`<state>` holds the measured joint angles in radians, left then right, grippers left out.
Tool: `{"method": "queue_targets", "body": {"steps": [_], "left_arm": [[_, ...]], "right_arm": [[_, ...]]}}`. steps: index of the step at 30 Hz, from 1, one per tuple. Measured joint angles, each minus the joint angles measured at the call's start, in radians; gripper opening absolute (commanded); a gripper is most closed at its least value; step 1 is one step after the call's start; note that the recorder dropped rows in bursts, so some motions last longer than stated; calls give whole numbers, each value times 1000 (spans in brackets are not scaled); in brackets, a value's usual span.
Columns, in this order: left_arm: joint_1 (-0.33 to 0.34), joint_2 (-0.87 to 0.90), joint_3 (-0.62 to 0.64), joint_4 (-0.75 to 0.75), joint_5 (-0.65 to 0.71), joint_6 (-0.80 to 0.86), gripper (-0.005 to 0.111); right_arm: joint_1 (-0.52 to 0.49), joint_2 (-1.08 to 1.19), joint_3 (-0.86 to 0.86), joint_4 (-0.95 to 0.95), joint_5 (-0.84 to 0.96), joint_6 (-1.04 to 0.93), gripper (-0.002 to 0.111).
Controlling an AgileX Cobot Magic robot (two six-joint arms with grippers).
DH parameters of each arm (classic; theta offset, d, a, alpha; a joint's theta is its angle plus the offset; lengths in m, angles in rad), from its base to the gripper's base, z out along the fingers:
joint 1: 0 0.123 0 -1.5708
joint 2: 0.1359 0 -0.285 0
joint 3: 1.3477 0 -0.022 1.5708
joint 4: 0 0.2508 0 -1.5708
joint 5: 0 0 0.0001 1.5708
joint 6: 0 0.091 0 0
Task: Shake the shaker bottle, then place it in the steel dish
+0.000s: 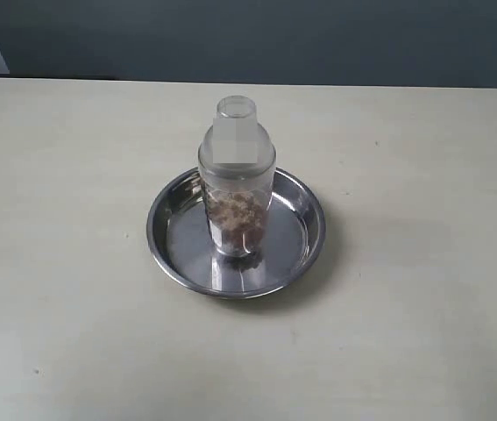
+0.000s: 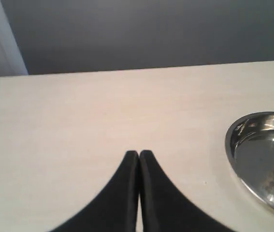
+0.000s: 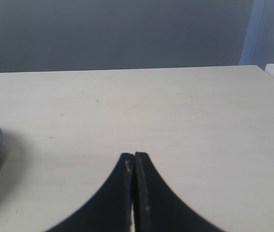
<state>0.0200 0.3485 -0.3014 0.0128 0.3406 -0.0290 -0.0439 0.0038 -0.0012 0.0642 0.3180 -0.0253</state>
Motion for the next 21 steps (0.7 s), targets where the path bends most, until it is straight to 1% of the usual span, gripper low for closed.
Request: {"method": "queue_targets", "body": {"steps": [3, 5, 9, 14, 18, 21], "left_arm": [[6, -12, 26, 64, 19, -88, 1], [8, -35, 60, 64, -5, -107, 1], [8, -118, 173, 28, -71, -120, 1], [8, -197, 258, -13, -83, -120, 1], [8, -216, 294, -48, -85, -86, 1], [8, -224, 296, -86, -89, -43, 1]], "right_arm": [[0, 0, 0, 0, 0, 0, -1], [0, 0, 0, 0, 0, 0, -1], [0, 0, 0, 0, 0, 0, -1], [0, 0, 0, 0, 0, 0, -1], [0, 0, 0, 0, 0, 0, -1], [0, 0, 0, 0, 0, 0, -1]]}}
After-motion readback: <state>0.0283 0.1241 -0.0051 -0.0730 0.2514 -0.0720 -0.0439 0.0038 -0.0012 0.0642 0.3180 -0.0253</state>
